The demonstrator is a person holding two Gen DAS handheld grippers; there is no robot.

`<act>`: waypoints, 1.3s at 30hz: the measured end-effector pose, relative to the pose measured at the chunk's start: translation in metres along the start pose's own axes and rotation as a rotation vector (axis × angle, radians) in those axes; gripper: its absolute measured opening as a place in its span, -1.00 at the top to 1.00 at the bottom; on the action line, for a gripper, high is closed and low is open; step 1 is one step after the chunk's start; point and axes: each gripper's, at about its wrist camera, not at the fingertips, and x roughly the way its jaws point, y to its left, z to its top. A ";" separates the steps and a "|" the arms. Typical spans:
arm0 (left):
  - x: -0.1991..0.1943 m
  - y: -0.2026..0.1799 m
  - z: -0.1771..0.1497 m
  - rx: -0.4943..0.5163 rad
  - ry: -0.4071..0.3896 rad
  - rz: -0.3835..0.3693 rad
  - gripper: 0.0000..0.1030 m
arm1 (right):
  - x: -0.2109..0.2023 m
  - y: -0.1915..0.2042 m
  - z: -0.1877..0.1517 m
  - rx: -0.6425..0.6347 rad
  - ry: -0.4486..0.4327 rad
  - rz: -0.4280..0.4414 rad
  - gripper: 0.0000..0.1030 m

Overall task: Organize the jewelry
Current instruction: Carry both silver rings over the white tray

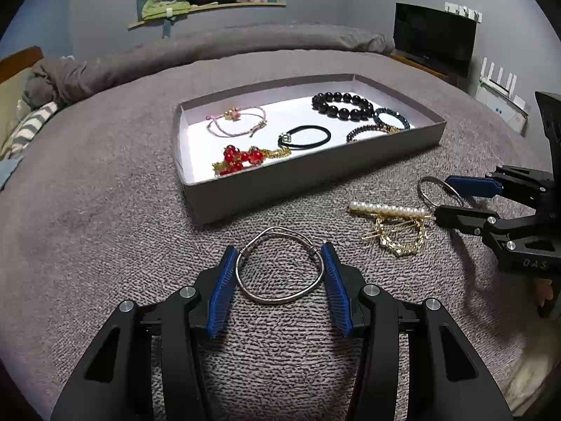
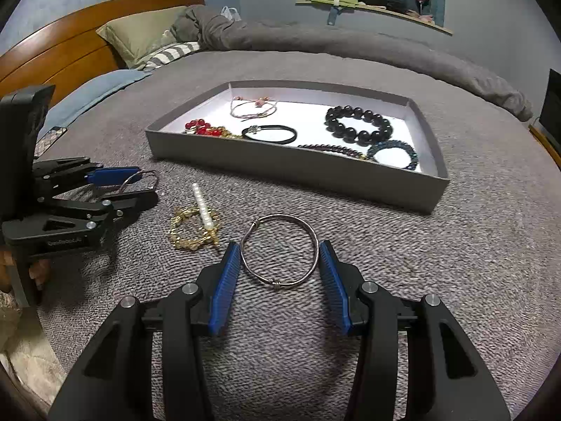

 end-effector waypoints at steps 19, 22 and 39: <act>-0.034 0.005 0.058 -0.037 -0.149 -0.019 0.01 | -0.028 -0.018 0.051 0.052 -0.136 -0.022 0.09; -0.025 0.014 0.081 -0.059 -0.155 0.005 0.01 | -0.023 -0.024 0.076 0.062 -0.163 -0.035 0.09; 0.075 0.057 0.133 -0.168 0.019 0.056 0.01 | 0.078 -0.029 0.132 0.055 -0.012 -0.073 0.09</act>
